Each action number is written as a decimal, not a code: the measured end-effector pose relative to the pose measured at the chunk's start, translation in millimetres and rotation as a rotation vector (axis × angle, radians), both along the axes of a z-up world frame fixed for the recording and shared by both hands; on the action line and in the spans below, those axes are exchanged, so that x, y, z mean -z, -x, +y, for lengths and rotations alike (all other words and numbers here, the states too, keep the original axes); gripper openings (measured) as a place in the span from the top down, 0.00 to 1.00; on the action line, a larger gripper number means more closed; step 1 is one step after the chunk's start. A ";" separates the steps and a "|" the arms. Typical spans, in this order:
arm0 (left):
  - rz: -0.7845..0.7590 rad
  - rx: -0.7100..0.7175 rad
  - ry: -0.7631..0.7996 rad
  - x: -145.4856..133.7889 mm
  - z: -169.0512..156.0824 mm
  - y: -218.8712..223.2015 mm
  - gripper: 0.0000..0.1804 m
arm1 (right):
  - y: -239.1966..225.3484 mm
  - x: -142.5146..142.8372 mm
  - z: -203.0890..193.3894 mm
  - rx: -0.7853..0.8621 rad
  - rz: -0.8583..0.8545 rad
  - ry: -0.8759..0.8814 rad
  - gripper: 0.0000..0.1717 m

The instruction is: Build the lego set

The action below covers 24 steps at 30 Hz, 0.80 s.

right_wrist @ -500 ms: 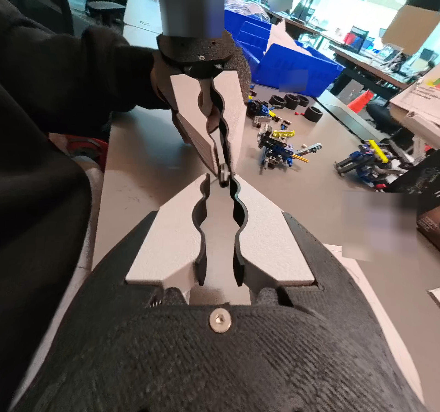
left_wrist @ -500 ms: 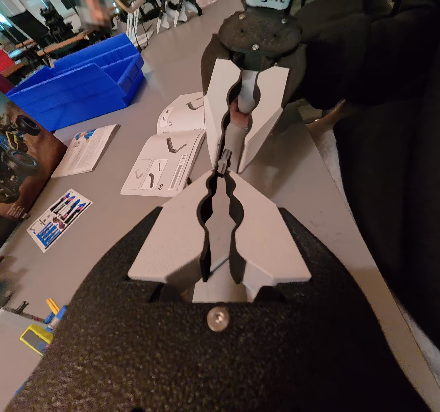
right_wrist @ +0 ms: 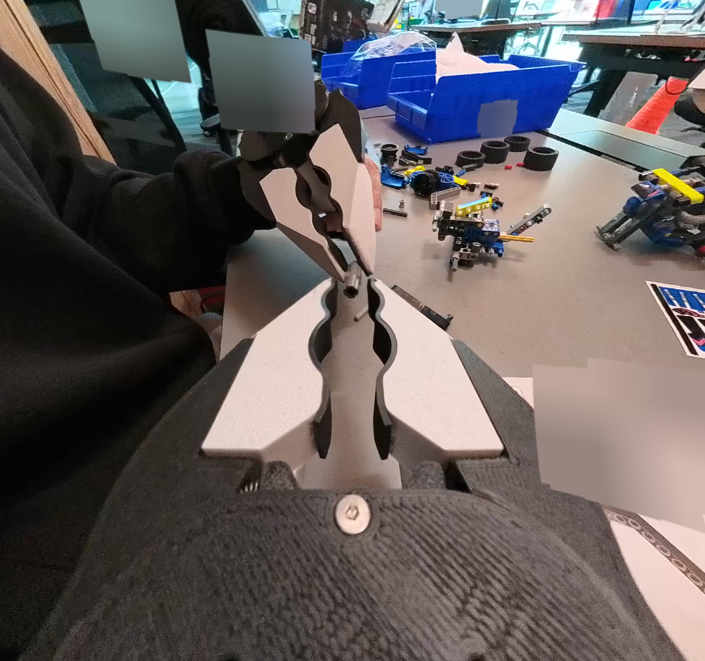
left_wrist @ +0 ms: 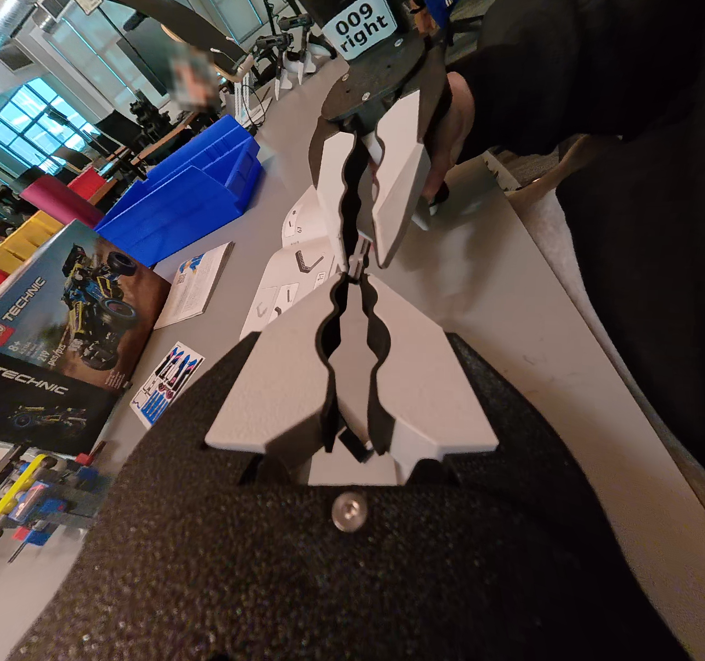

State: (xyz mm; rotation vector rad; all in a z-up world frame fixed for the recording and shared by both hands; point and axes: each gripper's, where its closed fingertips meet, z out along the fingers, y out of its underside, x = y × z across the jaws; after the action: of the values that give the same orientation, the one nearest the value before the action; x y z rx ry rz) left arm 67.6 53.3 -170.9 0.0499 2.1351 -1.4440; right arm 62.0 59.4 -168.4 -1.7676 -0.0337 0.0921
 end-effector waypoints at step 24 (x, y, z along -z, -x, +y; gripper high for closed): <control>0.701 -0.675 -0.275 77.1 47.9 -52.0 0.90 | -49.7 58.0 12.9 0.435 -0.027 0.395 0.97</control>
State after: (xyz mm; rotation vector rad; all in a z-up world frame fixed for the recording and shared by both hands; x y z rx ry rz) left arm 119.6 101.1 -248.1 -1.1076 2.4915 -0.8118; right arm 111.7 72.3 -226.4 -2.1293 0.3713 -0.2577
